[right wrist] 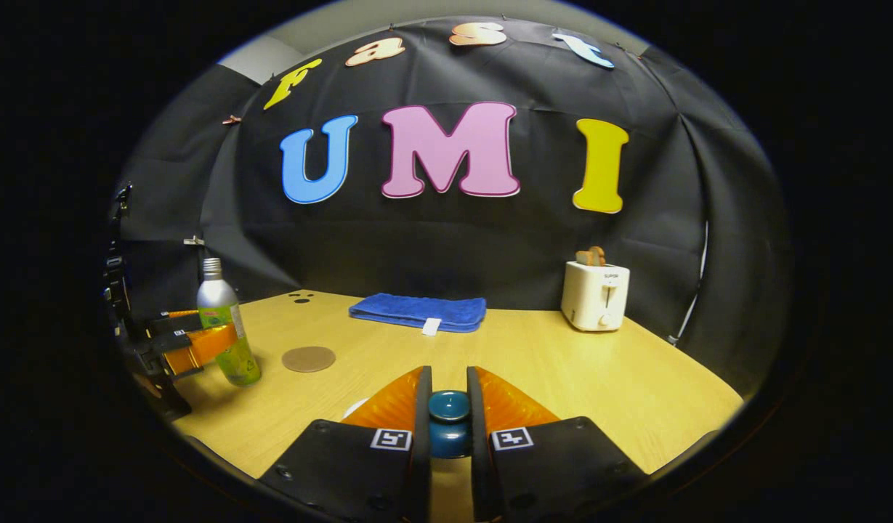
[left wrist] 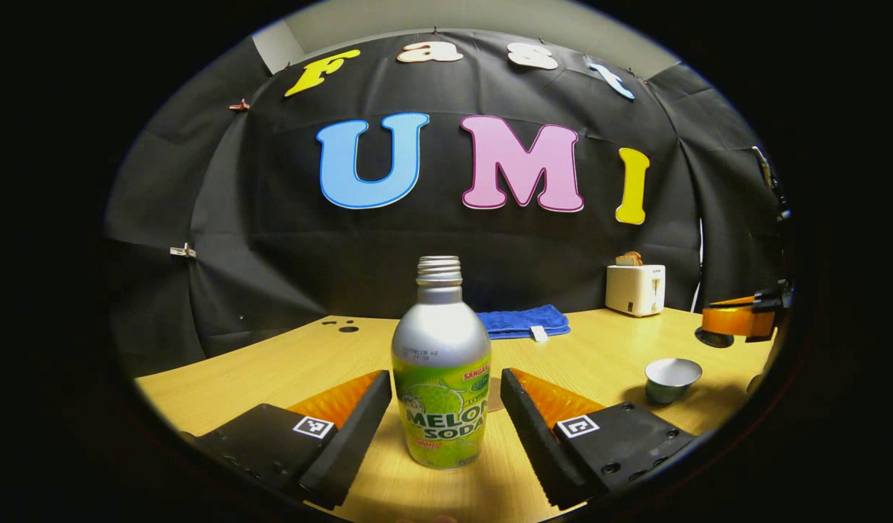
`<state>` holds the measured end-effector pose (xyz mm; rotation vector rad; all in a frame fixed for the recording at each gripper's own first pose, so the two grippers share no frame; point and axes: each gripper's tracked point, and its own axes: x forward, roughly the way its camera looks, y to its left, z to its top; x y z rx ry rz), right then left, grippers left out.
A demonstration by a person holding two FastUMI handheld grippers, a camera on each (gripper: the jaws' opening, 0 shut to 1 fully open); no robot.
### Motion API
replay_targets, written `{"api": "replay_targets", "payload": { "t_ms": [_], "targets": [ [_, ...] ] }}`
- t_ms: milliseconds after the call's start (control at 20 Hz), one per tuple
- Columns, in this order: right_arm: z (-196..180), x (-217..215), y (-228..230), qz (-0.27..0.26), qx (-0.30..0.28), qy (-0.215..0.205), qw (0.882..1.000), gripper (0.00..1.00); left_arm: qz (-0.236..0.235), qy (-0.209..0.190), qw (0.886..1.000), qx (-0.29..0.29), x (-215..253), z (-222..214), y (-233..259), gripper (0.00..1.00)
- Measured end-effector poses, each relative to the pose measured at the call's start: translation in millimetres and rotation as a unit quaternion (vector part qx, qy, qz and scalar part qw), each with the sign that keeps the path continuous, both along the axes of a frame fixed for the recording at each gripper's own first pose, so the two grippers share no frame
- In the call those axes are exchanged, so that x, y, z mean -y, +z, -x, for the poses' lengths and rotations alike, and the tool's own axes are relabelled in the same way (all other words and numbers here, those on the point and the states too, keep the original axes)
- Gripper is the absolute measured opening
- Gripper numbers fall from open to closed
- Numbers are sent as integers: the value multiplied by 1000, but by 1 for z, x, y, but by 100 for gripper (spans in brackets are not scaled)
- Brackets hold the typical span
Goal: Open the teacup lid with one hand, grasp the water bottle and pour water into the teacup with the other hand; after pouring, place the water bottle on the coaster and then close the teacup lid.
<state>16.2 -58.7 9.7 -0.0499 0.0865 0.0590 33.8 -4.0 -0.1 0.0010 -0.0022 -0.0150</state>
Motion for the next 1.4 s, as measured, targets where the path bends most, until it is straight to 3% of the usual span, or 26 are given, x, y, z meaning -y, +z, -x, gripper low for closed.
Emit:
{"api": "replay_targets", "payload": {
  "t_ms": [450,550,600,900,1100,1250,1400],
  "targets": [
    [8,32,-19,-18,-1,-19,1000,25,1,-13,1000,-1,2,-38,0,96],
    [6,31,-17,-20,4,-18,1000,25,0,-15,1000,-1,4,-41,-1,92],
    [6,31,-15,-21,8,-17,1000,25,0,-16,1000,-2,5,-42,0,84],
    [5,39,-8,-24,30,-17,999,25,-7,-33,999,-2,16,-41,0,81],
    [1,57,-6,-24,36,-35,998,25,-63,-54,997,-5,44,-41,0,81],
    [-2,65,-7,-23,37,-41,998,25,-80,-80,994,-1,68,-40,11,81],
    [-3,70,-6,-23,38,-43,998,25,-154,-93,984,-5,86,-46,15,81]
  ]
}}
